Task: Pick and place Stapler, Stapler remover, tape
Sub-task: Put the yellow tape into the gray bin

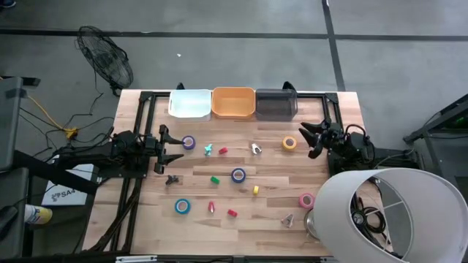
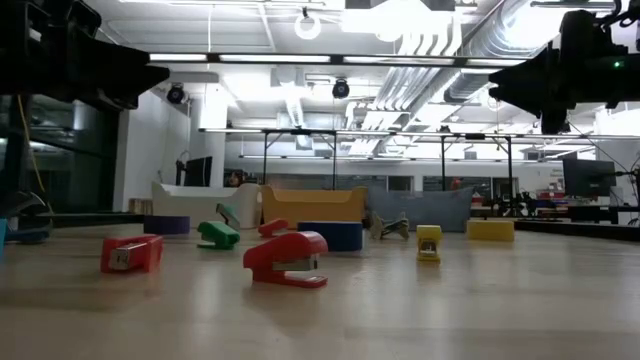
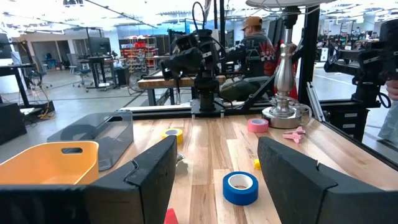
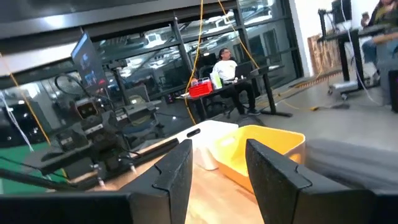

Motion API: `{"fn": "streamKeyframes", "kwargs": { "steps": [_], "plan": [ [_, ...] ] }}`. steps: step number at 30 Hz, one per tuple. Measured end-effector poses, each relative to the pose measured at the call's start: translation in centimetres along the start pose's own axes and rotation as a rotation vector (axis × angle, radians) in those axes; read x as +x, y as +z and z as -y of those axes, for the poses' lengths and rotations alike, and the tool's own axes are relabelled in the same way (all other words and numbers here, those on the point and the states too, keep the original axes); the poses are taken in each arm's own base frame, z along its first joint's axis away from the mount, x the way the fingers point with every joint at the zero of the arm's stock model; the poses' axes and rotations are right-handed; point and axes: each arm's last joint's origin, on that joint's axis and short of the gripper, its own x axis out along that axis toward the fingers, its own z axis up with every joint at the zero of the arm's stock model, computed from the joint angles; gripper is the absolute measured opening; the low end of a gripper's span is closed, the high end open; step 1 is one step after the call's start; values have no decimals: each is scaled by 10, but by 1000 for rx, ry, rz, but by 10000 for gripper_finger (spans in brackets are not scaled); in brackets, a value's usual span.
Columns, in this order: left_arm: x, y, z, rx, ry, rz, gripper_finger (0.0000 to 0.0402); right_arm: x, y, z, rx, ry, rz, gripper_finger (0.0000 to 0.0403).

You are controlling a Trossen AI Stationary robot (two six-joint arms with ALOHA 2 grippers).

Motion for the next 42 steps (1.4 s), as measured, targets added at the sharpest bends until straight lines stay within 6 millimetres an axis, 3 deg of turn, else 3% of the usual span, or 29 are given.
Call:
{"fn": "streamKeyframes", "kwargs": {
  "steps": [9,19,32,42],
  "plan": [
    [0,0,0,0,0,0,221,-1,-3,7,107,-236,-37,140],
    [0,0,0,0,0,0,221,-3,24,4,176,-513,-201,140],
    [0,0,0,0,0,0,221,34,43,-11,87,-615,-404,140],
    [0,0,0,0,0,1,221,59,43,7,160,-752,-639,140]
  ]
}}
